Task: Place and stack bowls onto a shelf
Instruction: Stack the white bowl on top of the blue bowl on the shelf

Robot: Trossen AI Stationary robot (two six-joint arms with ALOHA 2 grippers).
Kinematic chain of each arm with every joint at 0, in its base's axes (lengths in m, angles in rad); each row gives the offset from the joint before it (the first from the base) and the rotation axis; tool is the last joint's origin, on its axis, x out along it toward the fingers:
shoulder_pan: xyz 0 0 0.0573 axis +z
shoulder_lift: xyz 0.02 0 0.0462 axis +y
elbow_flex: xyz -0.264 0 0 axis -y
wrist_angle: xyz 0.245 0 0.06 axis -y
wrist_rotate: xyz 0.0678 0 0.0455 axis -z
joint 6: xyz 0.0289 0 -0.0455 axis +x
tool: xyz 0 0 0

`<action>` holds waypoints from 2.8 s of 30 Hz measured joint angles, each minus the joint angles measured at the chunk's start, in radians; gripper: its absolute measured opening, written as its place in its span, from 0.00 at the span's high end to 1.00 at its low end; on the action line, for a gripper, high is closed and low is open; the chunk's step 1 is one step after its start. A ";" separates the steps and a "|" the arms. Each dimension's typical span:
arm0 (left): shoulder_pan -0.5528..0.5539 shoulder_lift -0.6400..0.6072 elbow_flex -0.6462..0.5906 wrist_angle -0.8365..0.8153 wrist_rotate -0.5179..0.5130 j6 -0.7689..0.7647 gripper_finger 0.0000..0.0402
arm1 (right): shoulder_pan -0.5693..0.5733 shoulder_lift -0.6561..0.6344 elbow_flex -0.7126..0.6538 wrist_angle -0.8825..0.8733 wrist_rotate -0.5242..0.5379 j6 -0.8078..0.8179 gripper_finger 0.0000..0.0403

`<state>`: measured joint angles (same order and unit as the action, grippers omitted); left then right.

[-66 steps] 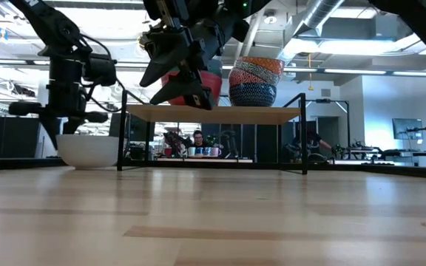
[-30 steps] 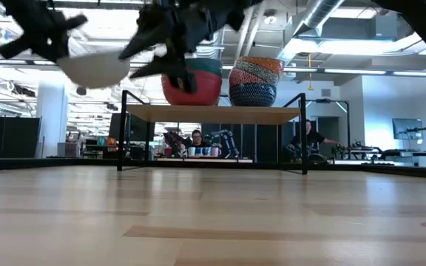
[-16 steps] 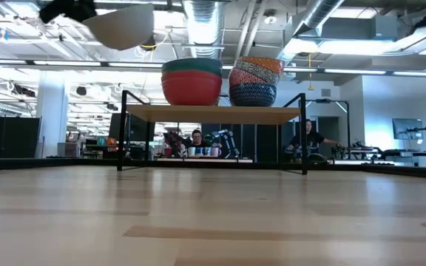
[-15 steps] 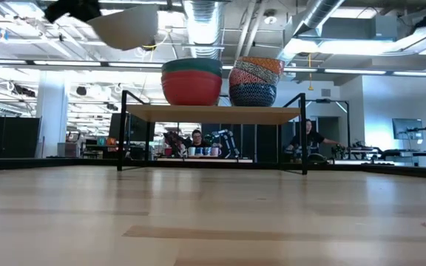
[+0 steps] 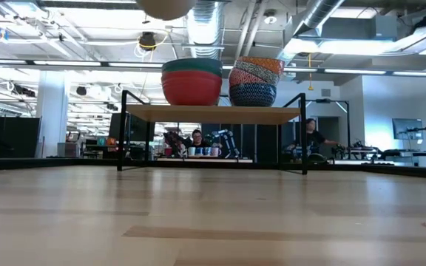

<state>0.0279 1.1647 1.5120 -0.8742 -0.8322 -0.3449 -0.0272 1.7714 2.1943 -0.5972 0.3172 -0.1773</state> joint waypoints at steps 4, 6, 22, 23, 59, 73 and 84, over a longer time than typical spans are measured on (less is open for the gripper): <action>-0.072 0.068 0.086 -0.002 -0.127 0.020 1.00 | 0.038 0.001 -0.001 -0.002 0.128 -0.091 0.34; -0.103 0.104 0.120 0.000 -0.198 0.042 1.00 | 0.052 0.001 -0.001 0.003 0.169 -0.161 0.35; -0.282 0.321 0.332 0.058 -0.503 0.431 1.00 | 0.018 0.001 -0.001 -0.193 0.220 -0.160 0.36; -0.287 0.321 0.333 0.073 -0.505 0.439 1.00 | 0.017 0.001 -0.001 -0.192 0.220 -0.160 0.36; -0.310 0.177 0.336 0.213 -0.417 0.220 0.49 | -0.384 0.101 -0.002 -0.116 -0.102 0.195 0.93; -0.231 0.190 0.335 -0.131 -0.345 -0.145 0.49 | -0.461 0.250 -0.004 -0.162 -0.319 0.119 0.92; -0.133 0.254 0.333 -0.235 -0.243 -0.264 0.49 | -0.476 0.245 -0.010 -0.191 -0.371 0.065 0.92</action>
<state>-0.1056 1.4185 1.8454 -1.1087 -1.0748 -0.6088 -0.5032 2.0159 2.1847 -0.7883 -0.0536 -0.1127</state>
